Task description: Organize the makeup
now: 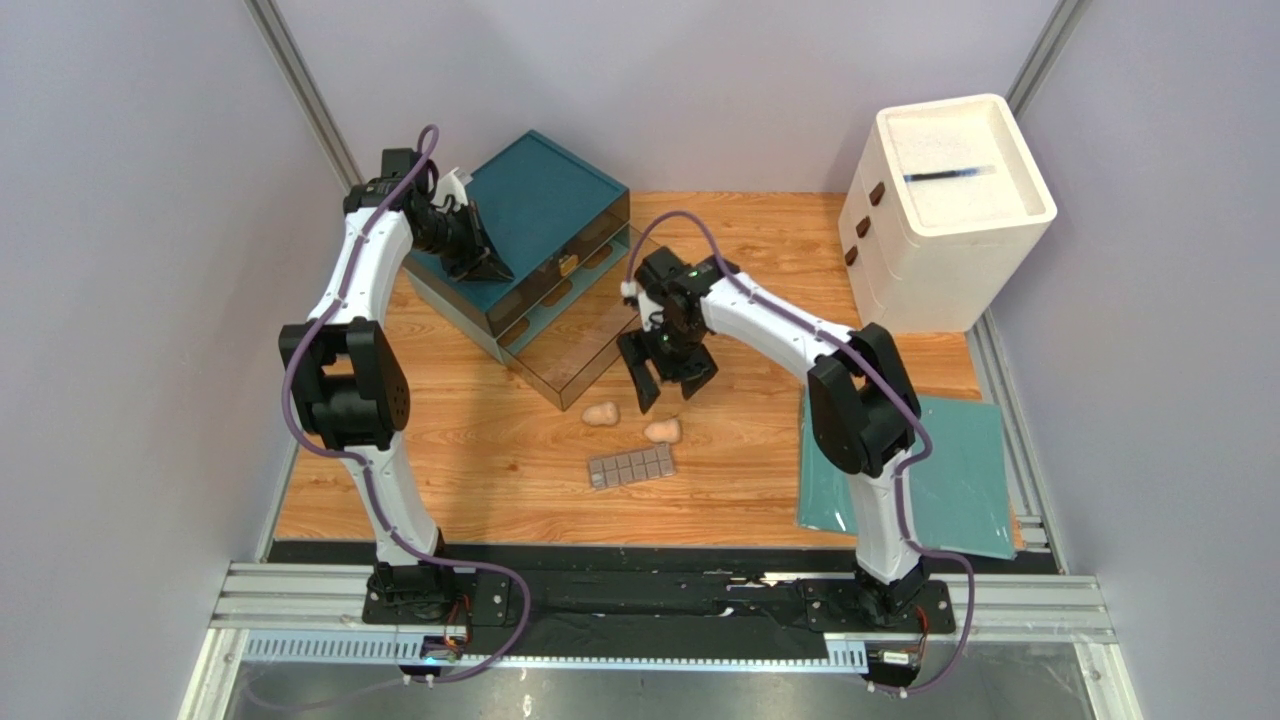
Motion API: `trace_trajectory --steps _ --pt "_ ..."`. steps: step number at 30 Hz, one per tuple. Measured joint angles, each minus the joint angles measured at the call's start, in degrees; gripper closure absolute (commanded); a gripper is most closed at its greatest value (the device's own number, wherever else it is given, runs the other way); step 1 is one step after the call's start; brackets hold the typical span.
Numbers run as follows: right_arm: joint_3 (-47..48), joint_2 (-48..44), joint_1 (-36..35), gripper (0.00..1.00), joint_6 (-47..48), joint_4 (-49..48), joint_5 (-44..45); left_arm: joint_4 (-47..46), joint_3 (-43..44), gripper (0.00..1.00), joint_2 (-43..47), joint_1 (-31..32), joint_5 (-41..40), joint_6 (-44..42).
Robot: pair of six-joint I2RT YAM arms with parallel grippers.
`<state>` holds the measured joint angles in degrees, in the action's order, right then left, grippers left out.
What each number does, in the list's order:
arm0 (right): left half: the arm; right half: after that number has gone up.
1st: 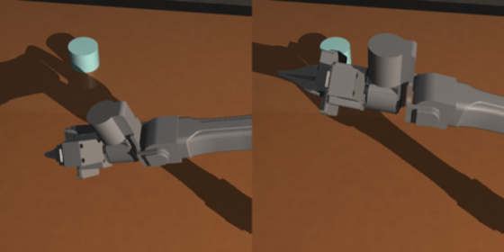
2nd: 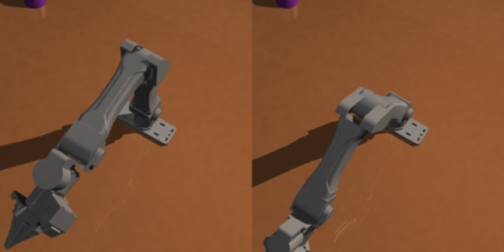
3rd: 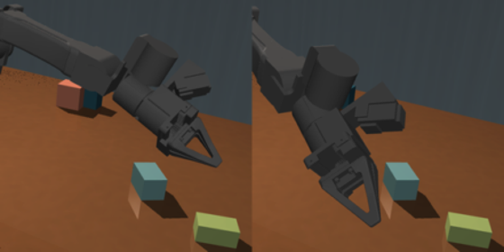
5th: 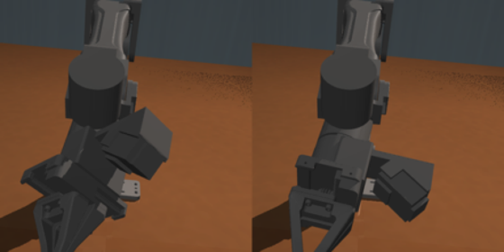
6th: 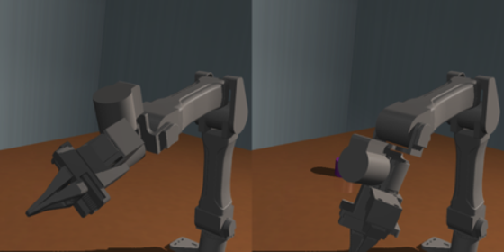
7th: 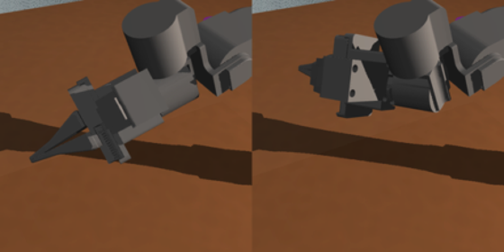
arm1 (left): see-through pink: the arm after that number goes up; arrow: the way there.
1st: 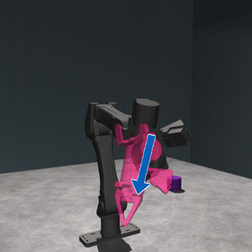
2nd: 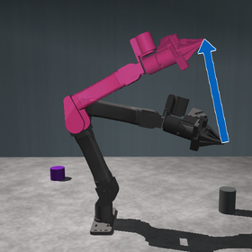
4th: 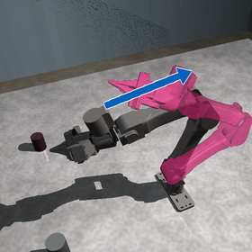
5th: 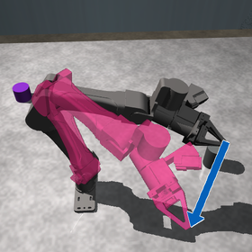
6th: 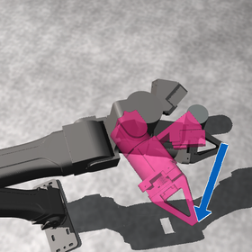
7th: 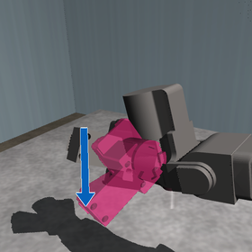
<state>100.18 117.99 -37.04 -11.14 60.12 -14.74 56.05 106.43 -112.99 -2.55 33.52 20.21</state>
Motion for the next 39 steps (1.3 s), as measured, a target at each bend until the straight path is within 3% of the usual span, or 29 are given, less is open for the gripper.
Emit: trace_trajectory --steps 7,13,15,18,20,29,36,39 --pt "-1.36 2.69 -7.37 0.25 3.78 3.08 4.98 -0.04 0.0 0.97 -0.17 -0.09 0.39 -0.04" --pt "-1.25 7.08 -7.91 0.31 4.11 3.06 8.87 -0.07 0.0 0.97 -0.22 -0.11 0.55 -0.22" --pt "-1.11 7.5 -7.61 0.44 3.93 3.58 8.74 -0.07 0.0 0.97 -0.22 -0.11 0.57 -0.22" --pt "-0.87 7.45 -7.28 0.92 3.39 3.89 9.07 -0.07 0.0 0.97 -0.22 -0.11 0.66 -0.22" --pt "-0.83 7.61 -7.37 0.98 3.85 3.13 10.84 -0.07 0.0 0.97 -0.22 -0.11 0.7 -0.22" --pt "-0.48 6.97 -7.43 1.0 2.64 2.58 14.91 -0.09 0.0 0.97 -0.22 -0.11 0.7 -0.22" --pt "4.96 2.58 -4.42 1.0 0.92 -3.56 12.44 -0.09 -0.02 0.97 -0.22 -0.11 0.7 -0.22" --pt "6.86 0.7 -3.15 0.9 -1.18 -9.64 8.85 -0.22 -0.15 0.97 -0.22 -0.11 0.81 -0.2"
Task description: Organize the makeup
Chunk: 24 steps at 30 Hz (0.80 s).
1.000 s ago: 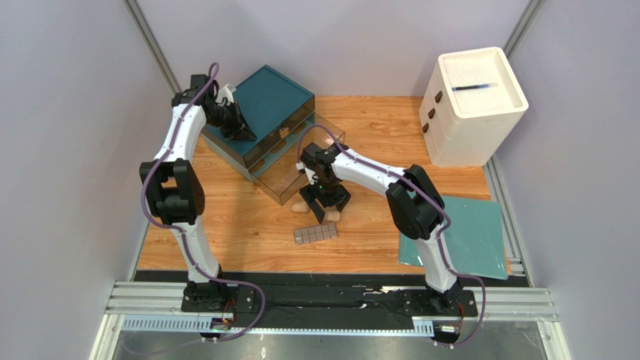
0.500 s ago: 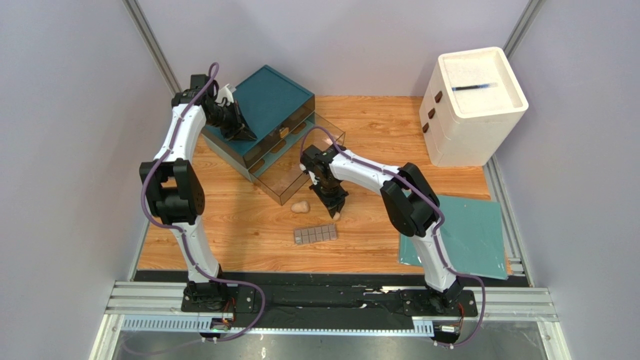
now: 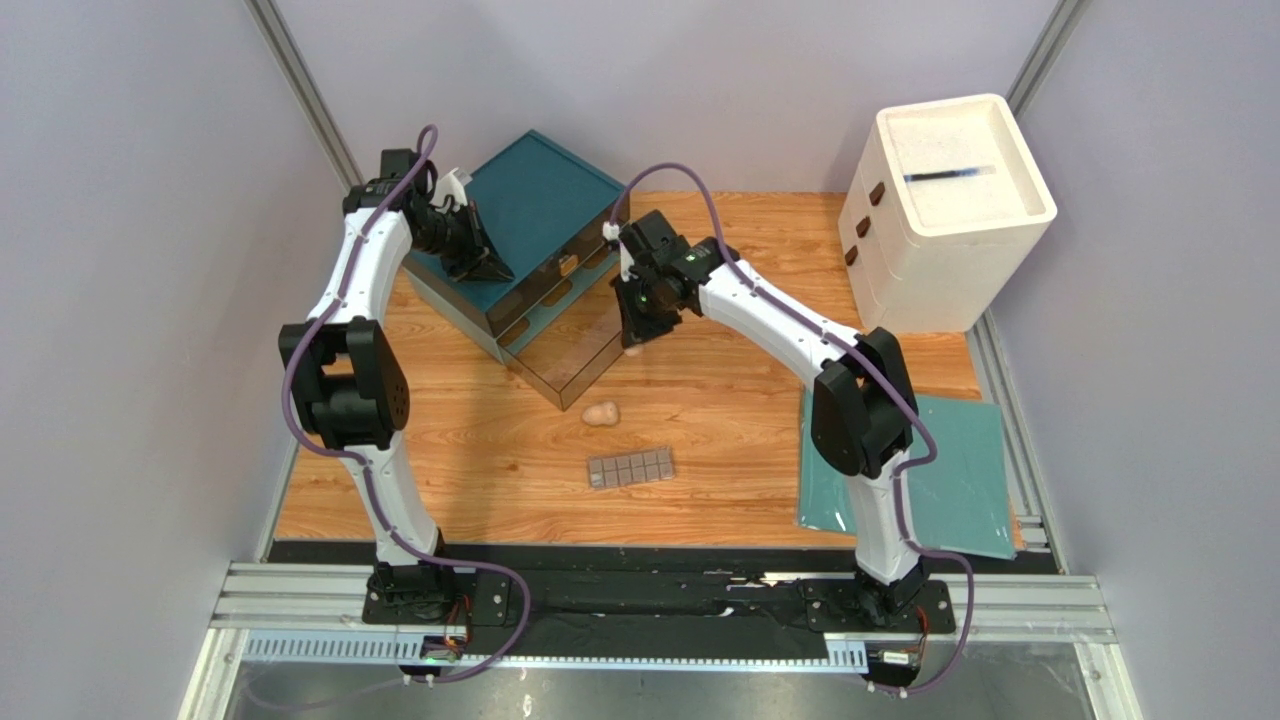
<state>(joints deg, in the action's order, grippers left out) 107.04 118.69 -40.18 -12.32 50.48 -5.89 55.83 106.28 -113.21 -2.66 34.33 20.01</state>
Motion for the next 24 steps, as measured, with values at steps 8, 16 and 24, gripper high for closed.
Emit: trace_trajectory --steps 8,16,24 --pt "8.48 6.21 2.43 0.22 -7.43 -10.19 -11.32 -0.26 -0.07 0.92 0.0 -0.02 0.22 0.0" --pt "13.22 11.5 2.78 0.18 -8.74 -10.05 -13.14 -0.87 -0.46 0.92 0.11 -0.04 0.57 0.02" --pt "2.08 3.21 2.69 0.21 -4.22 -9.6 -13.79 -1.14 -0.52 0.92 0.15 -0.04 0.74 0.04"
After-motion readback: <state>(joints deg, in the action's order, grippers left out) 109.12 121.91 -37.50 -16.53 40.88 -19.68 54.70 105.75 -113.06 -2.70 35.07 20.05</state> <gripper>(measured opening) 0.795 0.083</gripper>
